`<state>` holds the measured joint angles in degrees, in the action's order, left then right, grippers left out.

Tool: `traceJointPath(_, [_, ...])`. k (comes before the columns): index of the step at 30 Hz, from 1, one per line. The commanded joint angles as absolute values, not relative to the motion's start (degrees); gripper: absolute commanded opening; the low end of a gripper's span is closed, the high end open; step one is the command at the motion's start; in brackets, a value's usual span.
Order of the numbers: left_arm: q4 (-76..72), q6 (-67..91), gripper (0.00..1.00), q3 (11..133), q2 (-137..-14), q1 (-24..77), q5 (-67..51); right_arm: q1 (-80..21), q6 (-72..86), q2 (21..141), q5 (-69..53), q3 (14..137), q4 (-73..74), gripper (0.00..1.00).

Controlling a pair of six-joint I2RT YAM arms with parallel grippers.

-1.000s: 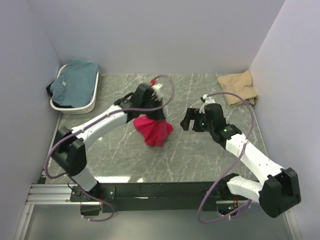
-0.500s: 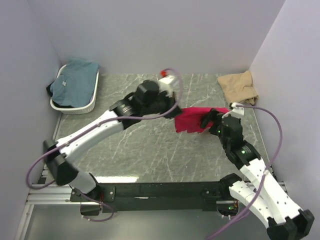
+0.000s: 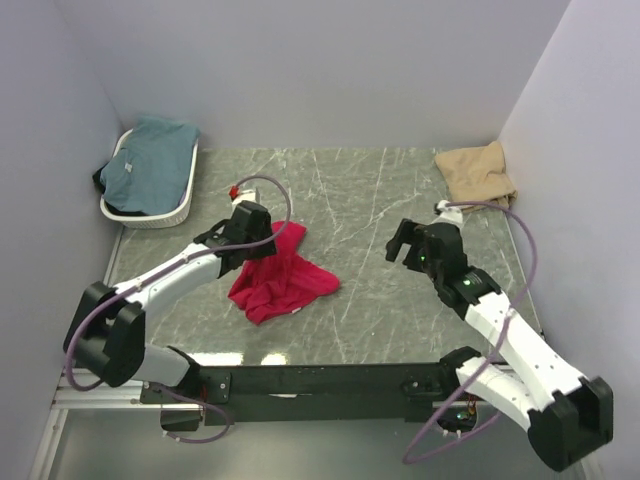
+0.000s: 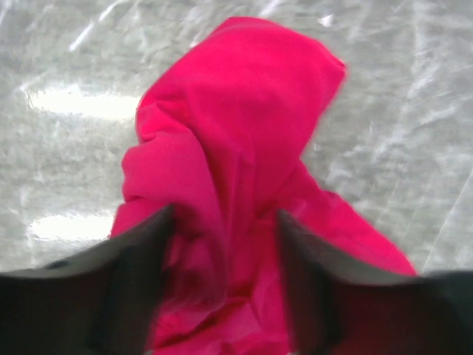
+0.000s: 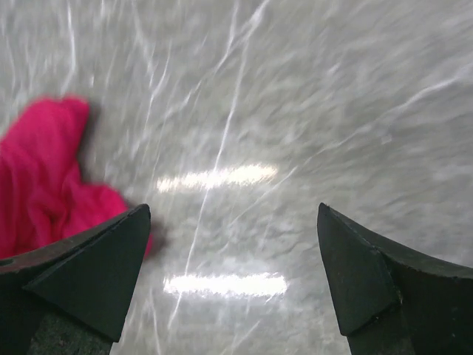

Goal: Fold and stack the t-shirts
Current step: Flatten the tshirt out

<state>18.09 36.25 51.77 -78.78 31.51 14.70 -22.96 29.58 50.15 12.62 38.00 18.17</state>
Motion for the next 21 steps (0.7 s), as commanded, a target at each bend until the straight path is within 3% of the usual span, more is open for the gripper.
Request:
traceJointPath(1, [15.1, 38.1, 0.78, 54.4, -81.2, 31.1, 19.2, -22.8, 29.4, 56.3, 0.0, 39.1, 15.1, 1.0])
traceJointPath(2, [14.8, 38.0, 0.89, 54.6, -81.1, 31.0, 19.3, -22.9, 30.9, 58.2, -3.6, 38.1, 12.9, 1.0])
traceJointPath(6, [14.1, 37.4, 0.9, 55.0, -80.1, 31.1, 18.9, -23.1, 34.4, 61.8, -18.4, 33.7, 2.7, 1.0])
traceJointPath(13, [14.6, 36.6, 0.89, 56.5, -81.9, 30.9, 17.9, -24.1, 37.5, 70.3, -27.8, 32.7, -5.6, 0.96])
traceJointPath(21, [14.2, 37.0, 0.87, 56.1, -83.2, 31.0, 16.5, -27.2, 39.1, 81.5, -30.2, 33.9, -12.8, 0.92])
